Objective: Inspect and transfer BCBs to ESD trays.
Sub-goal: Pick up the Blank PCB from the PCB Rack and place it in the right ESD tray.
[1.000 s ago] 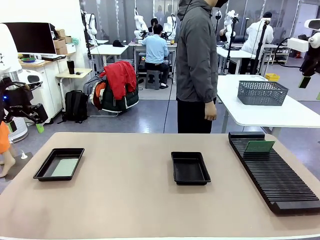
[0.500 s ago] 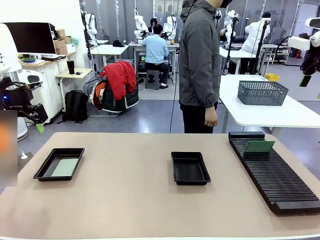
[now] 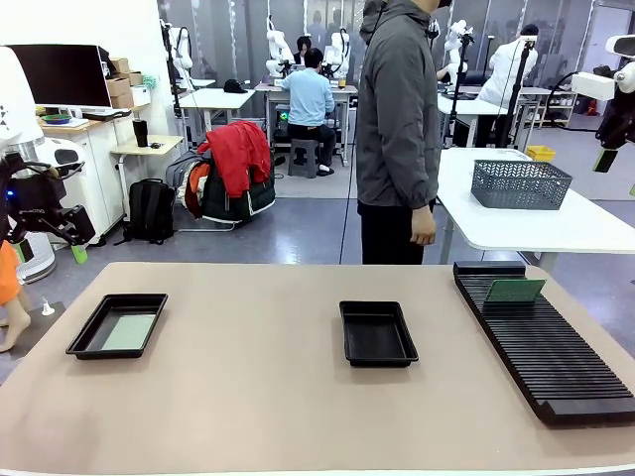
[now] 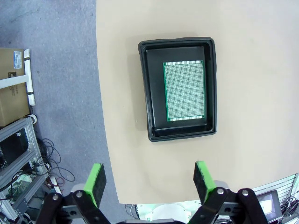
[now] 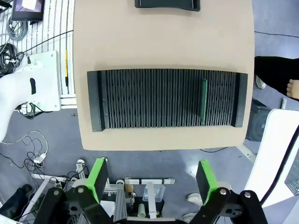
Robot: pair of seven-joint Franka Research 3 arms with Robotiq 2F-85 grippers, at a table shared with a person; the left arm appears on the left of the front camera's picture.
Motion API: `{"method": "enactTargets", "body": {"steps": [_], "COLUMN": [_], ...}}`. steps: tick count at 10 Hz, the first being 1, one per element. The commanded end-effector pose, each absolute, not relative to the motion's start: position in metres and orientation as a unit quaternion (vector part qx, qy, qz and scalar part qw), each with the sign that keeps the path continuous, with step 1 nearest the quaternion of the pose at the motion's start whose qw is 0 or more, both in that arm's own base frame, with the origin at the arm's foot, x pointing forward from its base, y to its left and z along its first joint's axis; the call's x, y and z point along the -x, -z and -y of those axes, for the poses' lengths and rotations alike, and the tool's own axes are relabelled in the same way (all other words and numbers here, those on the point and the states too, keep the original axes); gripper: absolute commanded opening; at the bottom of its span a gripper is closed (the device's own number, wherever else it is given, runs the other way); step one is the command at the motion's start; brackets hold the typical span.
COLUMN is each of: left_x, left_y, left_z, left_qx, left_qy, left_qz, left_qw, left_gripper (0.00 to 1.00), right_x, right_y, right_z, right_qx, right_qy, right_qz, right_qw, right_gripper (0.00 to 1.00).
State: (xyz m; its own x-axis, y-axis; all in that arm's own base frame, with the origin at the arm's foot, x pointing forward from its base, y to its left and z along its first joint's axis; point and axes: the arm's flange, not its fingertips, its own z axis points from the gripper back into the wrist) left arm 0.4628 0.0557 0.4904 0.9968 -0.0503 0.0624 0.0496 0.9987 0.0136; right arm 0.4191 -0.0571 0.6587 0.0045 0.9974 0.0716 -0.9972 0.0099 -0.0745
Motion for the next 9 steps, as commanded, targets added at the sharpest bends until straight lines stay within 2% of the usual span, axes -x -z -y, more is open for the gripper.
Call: {"method": "enactTargets", "body": {"steps": [1,5,9], "left_x": [-0.463,-0.463,-0.463], "left_y": [-0.489,-0.489,-0.489], "left_z": [-0.056,-0.056,-0.056], "left_qx": [-0.007,-0.007,-0.007], "left_qy": [0.024,0.024,0.024], "left_qz": [0.033,0.033,0.033], "left_qw": [0.999,0.999,0.999], "left_gripper": [1.00,1.00,1.00], "right_x": [-0.419,-0.448,-0.484], "right_y": [-0.659,-0.612,-0.551], "right_z": [0.057,0.066,0.076], "right_qx": [0.001,0.036,0.042], "right_qy": [-0.704,-0.728,-0.733], "right_qz": [0.052,0.092,0.113], "right_qw": [0.709,0.678,0.670], "right_gripper": [1.00,1.00,1.00]}}
